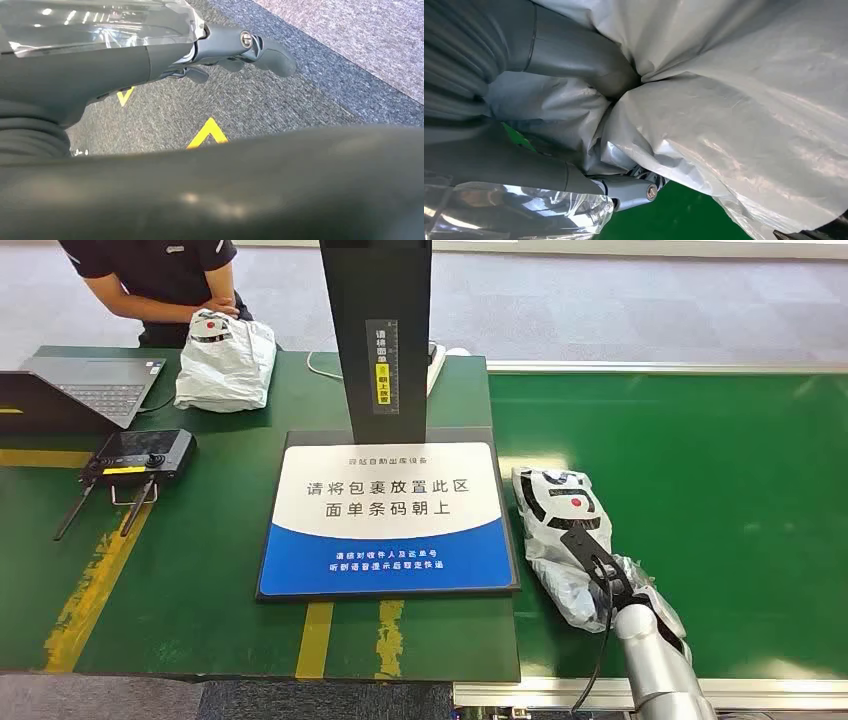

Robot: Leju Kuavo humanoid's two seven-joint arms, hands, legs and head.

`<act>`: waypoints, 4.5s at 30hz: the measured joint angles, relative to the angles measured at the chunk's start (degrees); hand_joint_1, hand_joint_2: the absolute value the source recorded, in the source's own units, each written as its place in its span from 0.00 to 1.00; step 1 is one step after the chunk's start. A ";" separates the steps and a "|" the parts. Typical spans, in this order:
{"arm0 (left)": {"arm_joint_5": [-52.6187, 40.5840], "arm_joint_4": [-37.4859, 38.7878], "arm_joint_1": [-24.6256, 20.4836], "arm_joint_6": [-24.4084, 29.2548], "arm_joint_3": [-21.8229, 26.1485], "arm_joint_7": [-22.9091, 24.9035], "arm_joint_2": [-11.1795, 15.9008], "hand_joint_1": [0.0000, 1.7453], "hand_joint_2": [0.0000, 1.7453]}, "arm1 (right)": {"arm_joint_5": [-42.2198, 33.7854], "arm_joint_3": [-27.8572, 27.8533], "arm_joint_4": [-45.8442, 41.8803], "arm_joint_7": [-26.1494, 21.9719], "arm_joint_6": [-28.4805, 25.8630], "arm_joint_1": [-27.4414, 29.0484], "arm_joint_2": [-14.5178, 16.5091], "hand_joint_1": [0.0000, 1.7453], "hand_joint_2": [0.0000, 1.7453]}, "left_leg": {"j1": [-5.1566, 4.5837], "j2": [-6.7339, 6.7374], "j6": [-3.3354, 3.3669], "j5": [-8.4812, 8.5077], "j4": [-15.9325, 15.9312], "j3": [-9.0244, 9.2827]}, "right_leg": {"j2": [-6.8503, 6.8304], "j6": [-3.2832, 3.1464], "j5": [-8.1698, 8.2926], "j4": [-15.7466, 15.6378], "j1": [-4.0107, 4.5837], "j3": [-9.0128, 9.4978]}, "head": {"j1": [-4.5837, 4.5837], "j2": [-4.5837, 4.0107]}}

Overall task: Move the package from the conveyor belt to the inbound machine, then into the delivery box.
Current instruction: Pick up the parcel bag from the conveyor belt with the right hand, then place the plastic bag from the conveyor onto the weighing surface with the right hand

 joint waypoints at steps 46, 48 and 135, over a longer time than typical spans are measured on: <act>0.62 -1.20 0.38 -0.90 0.06 -1.88 -0.68 0.00 0.00 | 5.55 15.86 -35.81 -21.89 -7.55 0.85 -7.87 1.00 1.00 | -0.14 -0.39 0.10 0.11 0.00 -0.81 | -0.23 0.21 0.04 0.10 -0.14 -0.64 | 0.01 0.00; 0.58 -1.28 0.39 -1.07 0.07 -1.89 -0.66 0.00 0.00 | 5.54 17.66 -34.87 -23.13 -7.16 -0.79 -9.11 1.00 1.00 | -0.14 -0.39 0.10 0.11 0.00 -0.83 | -0.23 0.21 0.04 0.10 -0.14 -0.65 | 0.00 0.00; 2.07 0.85 0.54 -3.08 0.61 -6.51 0.02 0.00 0.00 | -10.67 68.53 17.15 -37.52 -3.81 -34.09 0.09 1.00 1.00 | -0.13 -0.42 0.07 0.17 0.01 -0.89 | -0.29 0.20 0.04 0.23 -0.12 -0.77 | -0.01 0.00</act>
